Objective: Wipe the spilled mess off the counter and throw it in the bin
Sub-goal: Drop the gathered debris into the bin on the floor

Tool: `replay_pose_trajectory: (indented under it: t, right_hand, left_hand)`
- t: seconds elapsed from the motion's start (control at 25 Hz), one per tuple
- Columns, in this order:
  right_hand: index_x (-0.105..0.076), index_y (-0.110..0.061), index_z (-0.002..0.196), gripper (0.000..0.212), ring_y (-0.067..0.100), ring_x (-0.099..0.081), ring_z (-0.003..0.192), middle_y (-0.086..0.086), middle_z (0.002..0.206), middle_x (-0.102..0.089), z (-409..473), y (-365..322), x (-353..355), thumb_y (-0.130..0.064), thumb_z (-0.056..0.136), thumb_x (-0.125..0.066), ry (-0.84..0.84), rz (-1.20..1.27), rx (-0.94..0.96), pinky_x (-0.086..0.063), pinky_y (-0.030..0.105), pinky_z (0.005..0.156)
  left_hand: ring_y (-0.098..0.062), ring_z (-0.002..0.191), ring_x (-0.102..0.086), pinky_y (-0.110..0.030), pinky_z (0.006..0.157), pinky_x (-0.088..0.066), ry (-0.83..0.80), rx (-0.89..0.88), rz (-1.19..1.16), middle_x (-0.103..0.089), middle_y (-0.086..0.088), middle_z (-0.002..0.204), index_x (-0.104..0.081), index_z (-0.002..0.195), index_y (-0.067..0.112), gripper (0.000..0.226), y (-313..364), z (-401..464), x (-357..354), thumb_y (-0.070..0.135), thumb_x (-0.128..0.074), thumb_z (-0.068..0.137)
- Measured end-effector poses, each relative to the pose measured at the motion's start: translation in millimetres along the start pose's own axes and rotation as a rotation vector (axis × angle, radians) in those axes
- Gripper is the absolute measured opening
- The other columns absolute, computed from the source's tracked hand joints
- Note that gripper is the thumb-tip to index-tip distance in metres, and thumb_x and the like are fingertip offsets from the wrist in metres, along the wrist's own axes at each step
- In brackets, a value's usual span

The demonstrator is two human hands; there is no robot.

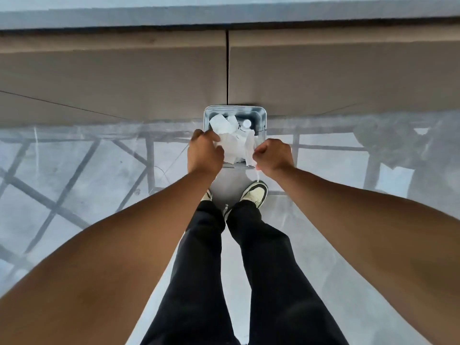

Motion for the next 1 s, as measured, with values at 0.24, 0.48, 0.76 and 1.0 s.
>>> replay_pose_trajectory:
  t: [0.24, 0.48, 0.76, 1.0]
  right_hand:
    - [-0.075, -0.009, 0.076, 0.02, 0.029, -0.072, 0.073, 0.012, 0.078, -0.075, 57.1, 8.0, -38.3, -0.011, 0.078, -0.055, 0.04, -0.033, 0.061, -0.061, 0.04, 0.071]
    - [-0.075, -0.011, 0.093, 0.02, 0.025, -0.068, 0.093, 0.009, 0.1, -0.073, 94.2, 6.4, -60.8, -0.008, 0.08, -0.061, -0.01, -0.124, 0.114, -0.055, 0.026, 0.079]
    - [-0.062, -0.014, 0.121, 0.034, 0.026, -0.058, 0.116, 0.01, 0.131, -0.058, 90.6, 15.5, -66.5, -0.022, 0.089, -0.061, -0.042, -0.086, 0.116, -0.047, 0.029, 0.091]
    - [-0.055, -0.014, 0.13, 0.042, 0.026, -0.055, 0.121, 0.01, 0.136, -0.056, 62.2, 11.0, -46.4, -0.031, 0.092, -0.06, -0.066, -0.091, 0.137, -0.045, 0.033, 0.096]
  left_hand:
    - [-0.028, 0.094, -0.063, -0.033, 0.086, -0.053, -0.009, 0.021, -0.019, -0.058, -0.011, 0.114, -0.069, 0.106, 0.011, 0.021, -23.7, 37.6, -44.4, 0.01, -0.066, 0.085]
    - [-0.029, 0.096, -0.063, -0.036, 0.084, -0.054, -0.059, -0.039, 0.076, -0.059, -0.01, 0.114, -0.066, 0.112, 0.01, 0.033, -36.0, 63.1, -64.3, 0.022, -0.073, 0.082]
    - [-0.03, 0.105, -0.063, -0.044, 0.089, -0.055, -0.11, -0.093, 0.113, -0.059, -0.008, 0.121, -0.061, 0.121, 0.013, 0.048, -34.9, 56.6, -74.6, 0.038, -0.073, 0.083]
    - [-0.028, 0.108, -0.062, -0.045, 0.087, -0.056, -0.134, -0.126, 0.196, -0.057, -0.005, 0.126, -0.056, 0.129, 0.017, 0.054, -19.2, 38.1, -44.4, 0.047, -0.067, 0.085]
Point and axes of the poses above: each hand's wrist, its own z-axis towards the middle knuckle, its own x-axis out of the back of the hand, y = z × x, the point moved 6 cm from there along z, towards the middle knuckle
